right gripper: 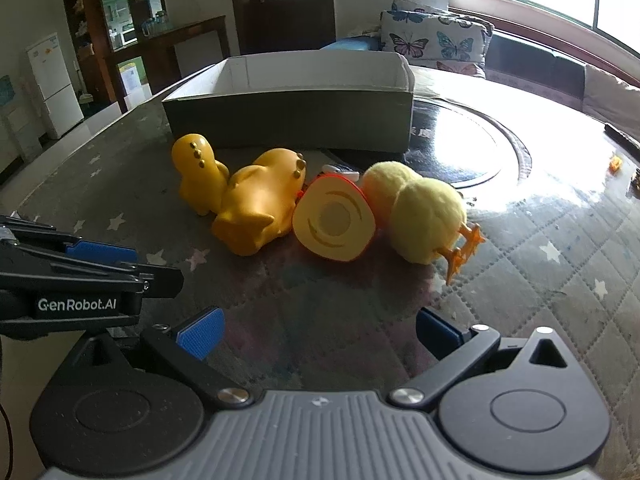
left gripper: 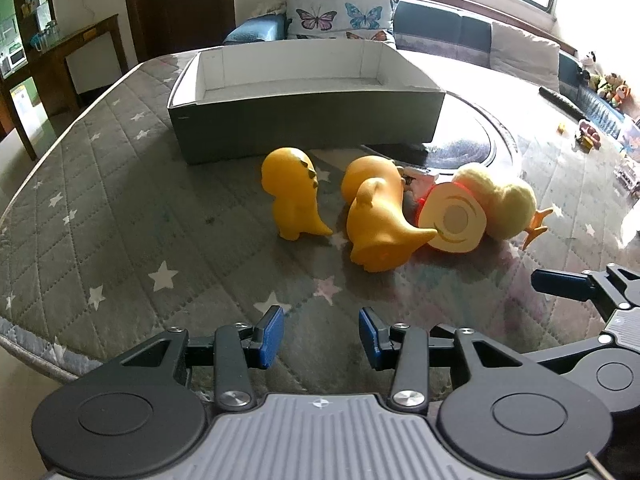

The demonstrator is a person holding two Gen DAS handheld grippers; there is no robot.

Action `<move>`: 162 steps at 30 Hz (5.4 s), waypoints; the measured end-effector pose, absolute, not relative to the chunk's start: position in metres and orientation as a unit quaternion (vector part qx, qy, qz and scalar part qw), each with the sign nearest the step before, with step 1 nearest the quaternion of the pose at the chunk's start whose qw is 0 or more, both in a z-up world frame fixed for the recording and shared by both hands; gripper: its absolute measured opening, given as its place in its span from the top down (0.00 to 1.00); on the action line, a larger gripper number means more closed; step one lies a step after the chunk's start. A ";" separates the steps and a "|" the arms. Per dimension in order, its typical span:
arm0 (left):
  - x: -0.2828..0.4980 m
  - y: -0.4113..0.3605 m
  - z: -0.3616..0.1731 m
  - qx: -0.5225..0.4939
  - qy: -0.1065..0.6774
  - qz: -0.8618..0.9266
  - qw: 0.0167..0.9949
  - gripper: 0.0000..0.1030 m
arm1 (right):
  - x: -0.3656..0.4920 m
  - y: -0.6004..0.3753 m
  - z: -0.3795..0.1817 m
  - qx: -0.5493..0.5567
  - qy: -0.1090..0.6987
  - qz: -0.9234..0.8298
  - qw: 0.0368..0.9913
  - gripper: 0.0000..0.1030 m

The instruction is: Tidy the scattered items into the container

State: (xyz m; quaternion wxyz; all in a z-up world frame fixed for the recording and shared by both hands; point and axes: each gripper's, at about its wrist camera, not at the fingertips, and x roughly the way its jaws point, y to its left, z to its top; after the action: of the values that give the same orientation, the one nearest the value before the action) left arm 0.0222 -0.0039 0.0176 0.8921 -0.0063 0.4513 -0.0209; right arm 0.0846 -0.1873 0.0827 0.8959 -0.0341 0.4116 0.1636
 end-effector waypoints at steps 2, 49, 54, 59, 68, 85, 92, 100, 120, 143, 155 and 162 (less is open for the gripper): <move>0.023 0.000 0.020 -0.010 0.450 -0.024 0.893 0.57 | 0.086 -0.186 0.085 -0.034 0.409 0.169 0.896 0.01; 0.102 -0.005 0.047 -0.062 0.425 -0.107 0.897 0.61 | 0.129 -0.174 0.084 0.040 0.409 0.235 0.881 0.59; 0.118 -0.005 0.044 -0.070 0.436 -0.103 0.891 0.61 | 0.127 -0.175 0.088 0.047 0.407 0.252 0.877 0.58; 0.128 -0.008 0.039 -0.059 0.445 -0.098 0.888 0.61 | 0.131 -0.166 0.085 0.045 0.413 0.254 0.873 0.51; 0.140 -0.015 0.030 -0.045 0.457 -0.097 0.883 0.59 | 0.141 -0.157 0.073 0.047 0.423 0.240 0.873 0.52; 0.132 -0.013 0.045 -0.067 0.443 -0.124 0.886 0.75 | 0.130 -0.158 0.087 0.032 0.393 0.248 0.885 0.58; 0.133 -0.006 0.037 -0.081 0.463 -0.111 0.876 0.69 | 0.125 -0.162 0.073 0.032 0.412 0.245 0.877 0.62; 0.136 -0.008 0.033 -0.079 0.468 -0.100 0.874 0.63 | 0.122 -0.159 0.069 0.033 0.414 0.246 0.876 0.60; 0.139 -0.008 0.026 -0.097 0.480 -0.083 0.868 0.58 | 0.136 -0.170 0.072 0.069 0.406 0.242 0.879 0.58; 0.111 -0.007 0.021 -0.144 0.494 -0.054 0.856 0.51 | 0.126 -0.164 0.052 0.022 0.405 0.245 0.881 0.62; 0.110 -0.012 0.024 -0.142 0.501 -0.058 0.852 0.49 | 0.076 -0.159 0.063 0.027 0.398 0.252 0.882 0.62; 0.119 -0.014 0.061 -0.138 0.463 -0.071 0.873 0.49 | 0.049 -0.158 0.100 0.024 0.357 0.253 0.899 0.62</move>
State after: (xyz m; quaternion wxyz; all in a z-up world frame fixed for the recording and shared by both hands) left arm 0.1187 -0.0143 0.0614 0.8728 -0.1382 0.4627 -0.0708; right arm 0.0487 -0.1578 0.0999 0.8987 0.0242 0.3573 0.2531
